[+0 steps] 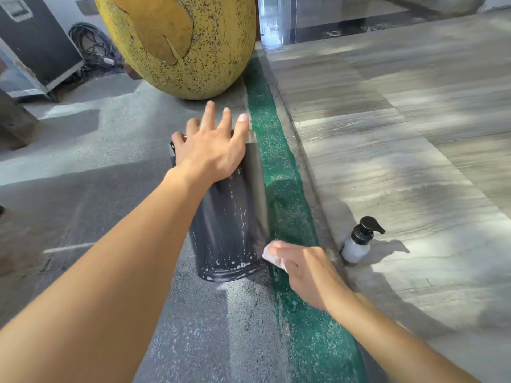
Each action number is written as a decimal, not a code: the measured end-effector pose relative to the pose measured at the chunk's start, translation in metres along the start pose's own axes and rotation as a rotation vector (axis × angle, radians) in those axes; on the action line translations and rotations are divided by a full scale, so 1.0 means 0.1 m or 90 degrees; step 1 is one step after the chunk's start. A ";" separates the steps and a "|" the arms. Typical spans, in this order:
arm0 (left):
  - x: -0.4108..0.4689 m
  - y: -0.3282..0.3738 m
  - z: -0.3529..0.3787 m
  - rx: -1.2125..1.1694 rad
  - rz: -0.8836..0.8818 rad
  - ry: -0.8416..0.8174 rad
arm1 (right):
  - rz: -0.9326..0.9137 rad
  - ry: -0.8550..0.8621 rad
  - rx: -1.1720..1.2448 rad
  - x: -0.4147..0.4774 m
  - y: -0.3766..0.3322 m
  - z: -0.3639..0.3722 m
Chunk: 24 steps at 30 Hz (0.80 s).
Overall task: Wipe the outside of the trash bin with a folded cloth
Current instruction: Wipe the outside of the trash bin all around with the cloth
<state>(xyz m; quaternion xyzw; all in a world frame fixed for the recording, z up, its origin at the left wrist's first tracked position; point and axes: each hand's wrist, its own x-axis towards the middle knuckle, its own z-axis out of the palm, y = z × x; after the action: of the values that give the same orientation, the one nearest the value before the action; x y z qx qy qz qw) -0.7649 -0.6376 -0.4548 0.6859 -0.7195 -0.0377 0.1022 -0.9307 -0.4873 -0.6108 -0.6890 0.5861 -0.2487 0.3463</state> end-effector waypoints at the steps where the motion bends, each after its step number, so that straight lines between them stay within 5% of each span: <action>1: -0.02 -0.02 0.00 0.000 -0.002 -0.002 | -0.011 -0.027 -0.051 -0.11 0.04 0.05; 5: -0.11 -0.08 -0.01 -0.014 -0.002 -0.017 | 0.018 -0.023 -0.052 -0.24 0.11 0.07; 10: -0.25 -0.12 -0.05 -0.109 0.032 -0.040 | 0.003 0.238 0.020 0.16 -0.35 -0.23; 14: -0.29 -0.10 -0.06 -0.133 0.029 -0.058 | -0.143 0.398 0.008 0.57 -0.91 -0.50; 20: -0.40 -0.23 -0.14 -0.347 0.098 -0.045 | -0.147 0.425 -0.001 0.81 -1.05 -0.44; 24: -0.39 -0.63 0.01 -0.208 0.297 0.028 | -0.168 0.400 -0.005 0.89 -0.97 -0.53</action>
<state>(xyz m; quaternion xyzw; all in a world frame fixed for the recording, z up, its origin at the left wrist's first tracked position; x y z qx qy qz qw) -0.7021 -0.6026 -0.4719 0.4767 -0.8401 -0.1137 0.2325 -0.8919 -0.5768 -0.5076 -0.6499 0.5711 -0.4889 0.1113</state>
